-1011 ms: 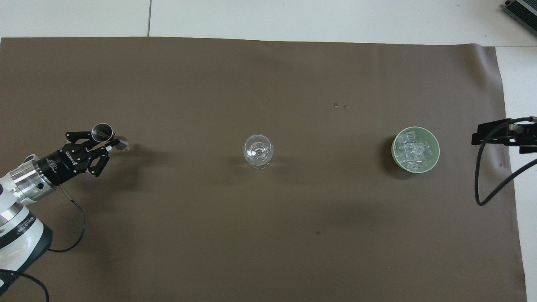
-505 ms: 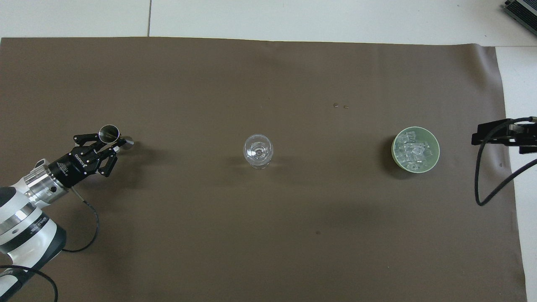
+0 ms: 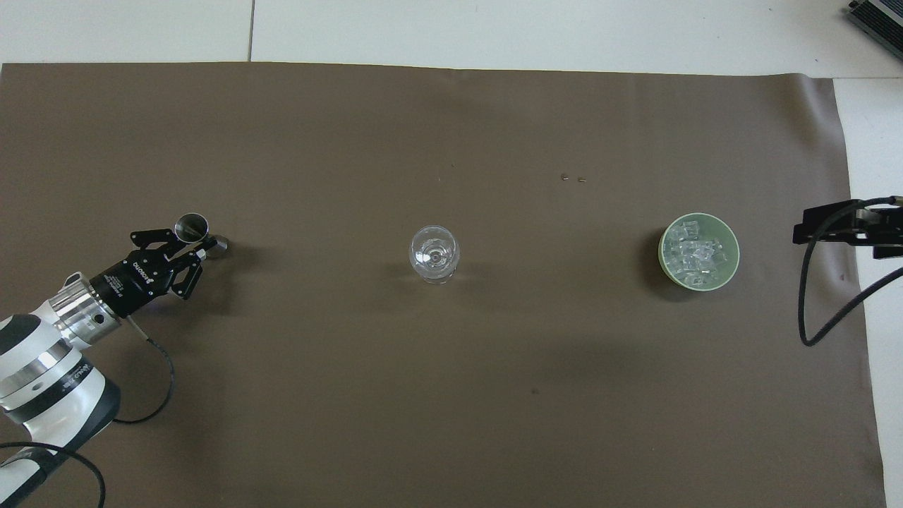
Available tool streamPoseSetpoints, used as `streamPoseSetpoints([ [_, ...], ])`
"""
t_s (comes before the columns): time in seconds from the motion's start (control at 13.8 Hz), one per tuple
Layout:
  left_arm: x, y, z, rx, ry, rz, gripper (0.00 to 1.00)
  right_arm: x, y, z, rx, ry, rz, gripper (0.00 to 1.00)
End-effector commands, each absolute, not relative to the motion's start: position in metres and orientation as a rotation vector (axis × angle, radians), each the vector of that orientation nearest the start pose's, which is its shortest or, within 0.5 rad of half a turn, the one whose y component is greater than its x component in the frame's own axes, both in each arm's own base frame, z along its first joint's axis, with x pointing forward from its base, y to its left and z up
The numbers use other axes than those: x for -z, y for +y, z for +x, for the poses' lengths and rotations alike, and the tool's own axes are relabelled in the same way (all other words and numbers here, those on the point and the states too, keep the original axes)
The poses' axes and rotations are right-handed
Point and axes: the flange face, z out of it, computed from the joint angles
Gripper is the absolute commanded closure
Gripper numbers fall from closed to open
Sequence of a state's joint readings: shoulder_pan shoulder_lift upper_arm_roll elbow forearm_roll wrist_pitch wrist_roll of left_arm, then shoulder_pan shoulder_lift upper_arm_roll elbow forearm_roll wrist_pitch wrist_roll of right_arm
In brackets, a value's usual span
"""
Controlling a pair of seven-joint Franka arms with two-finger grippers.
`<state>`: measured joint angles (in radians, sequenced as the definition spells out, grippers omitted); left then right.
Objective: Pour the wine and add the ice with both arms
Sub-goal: 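Lower the silver cup onto the table with the left gripper, then open the left gripper to release the silver cup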
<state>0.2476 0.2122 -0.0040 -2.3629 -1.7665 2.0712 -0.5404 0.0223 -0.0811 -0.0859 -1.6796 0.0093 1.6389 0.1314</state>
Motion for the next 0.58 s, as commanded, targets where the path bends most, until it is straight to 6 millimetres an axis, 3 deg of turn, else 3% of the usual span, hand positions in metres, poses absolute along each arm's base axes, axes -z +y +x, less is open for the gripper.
streamPoseSetpoints([
  [0.0,-0.2376,0.0711,0.4949,0.540,1.754,0.857,1.00,-0.6232,-0.0341,0.5279,0.059,0.325,-3.110,0.00],
  [0.29,-0.2375,0.0721,0.4947,0.542,1.759,0.850,0.99,-0.6232,-0.0325,0.5280,0.059,0.321,-3.110,0.00],
  [0.36,-0.2372,0.0719,0.4946,0.541,1.764,0.852,0.92,-0.6232,-0.0333,0.5280,0.059,0.323,-3.110,0.00],
  [0.43,-0.2363,0.0720,0.4944,0.542,1.767,0.850,0.73,-0.6232,-0.0341,0.5279,0.059,0.325,-3.110,0.00],
  [0.51,-0.2371,0.0728,0.4945,0.542,1.768,0.847,0.34,-0.6232,-0.0341,0.5279,0.059,0.326,-3.110,0.00],
])
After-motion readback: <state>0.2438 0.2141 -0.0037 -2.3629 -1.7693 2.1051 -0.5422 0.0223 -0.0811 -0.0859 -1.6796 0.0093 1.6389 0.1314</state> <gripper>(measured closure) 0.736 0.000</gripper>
